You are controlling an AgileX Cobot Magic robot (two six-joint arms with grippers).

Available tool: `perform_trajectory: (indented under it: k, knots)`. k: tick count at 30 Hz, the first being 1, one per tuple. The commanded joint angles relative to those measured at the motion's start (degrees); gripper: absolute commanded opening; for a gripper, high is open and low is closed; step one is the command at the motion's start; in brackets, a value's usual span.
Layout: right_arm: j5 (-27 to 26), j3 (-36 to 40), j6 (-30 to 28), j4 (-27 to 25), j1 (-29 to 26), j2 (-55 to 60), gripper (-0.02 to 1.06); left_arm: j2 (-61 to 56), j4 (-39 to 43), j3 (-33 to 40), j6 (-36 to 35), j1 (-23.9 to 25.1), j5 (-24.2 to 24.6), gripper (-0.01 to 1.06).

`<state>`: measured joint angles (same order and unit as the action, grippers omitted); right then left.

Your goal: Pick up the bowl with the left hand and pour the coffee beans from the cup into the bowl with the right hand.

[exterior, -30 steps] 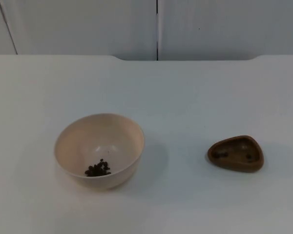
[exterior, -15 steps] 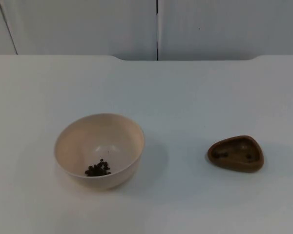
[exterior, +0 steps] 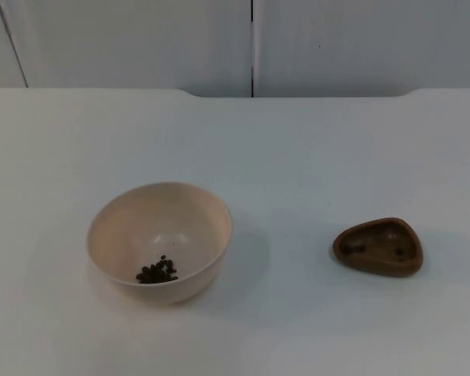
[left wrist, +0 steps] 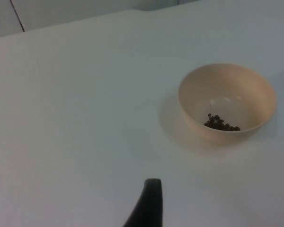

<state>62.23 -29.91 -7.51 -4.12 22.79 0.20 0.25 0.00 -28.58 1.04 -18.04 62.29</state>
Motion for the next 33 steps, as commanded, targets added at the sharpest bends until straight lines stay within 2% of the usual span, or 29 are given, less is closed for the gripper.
perform_trajectory:
  k: [1,10,14,25,27,29,31,32,33]
  knots:
    - [-0.21,0.36,0.44,0.6,-0.19,-0.2,0.65,-0.25,-0.41,0.25,-0.02,0.12,-0.64,0.79]
    - [-0.21,0.36,1.75,1.54,-0.19,-0.2,0.65,-0.25,-0.83,0.25,-0.02,0.12,-0.64,0.79]
    - [-0.31,0.36,5.54,4.12,-0.19,-0.2,0.65,-0.25,-0.83,0.25,-0.02,0.12,-0.64,0.79]
    - [-0.31,0.36,5.54,4.12,-0.19,-0.2,0.65,-0.25,-0.83,0.25,-0.02,0.12,-0.64,0.79]
    - [-0.31,0.36,5.54,4.12,-0.19,-0.2,0.65,-0.25,-0.91,0.25,-0.02,0.12,-0.64,0.82]
    - [-0.31,0.36,5.53,4.12,-0.19,-0.2,0.66,-0.25,-0.91,0.25,-0.02,0.12,-0.64,0.91]
    - [-0.31,0.36,5.53,4.12,-0.19,-0.2,0.73,-0.25,-0.91,0.25,-0.02,0.12,-0.64,1.03]
    - [-0.31,0.36,5.53,4.12,-0.19,-0.2,0.73,-0.25,-0.91,0.25,-0.02,0.12,-0.64,1.03]
    - [-0.31,0.36,5.53,4.12,-0.19,-0.2,0.79,-0.25,-0.91,0.25,-0.02,0.12,-0.64,1.05]
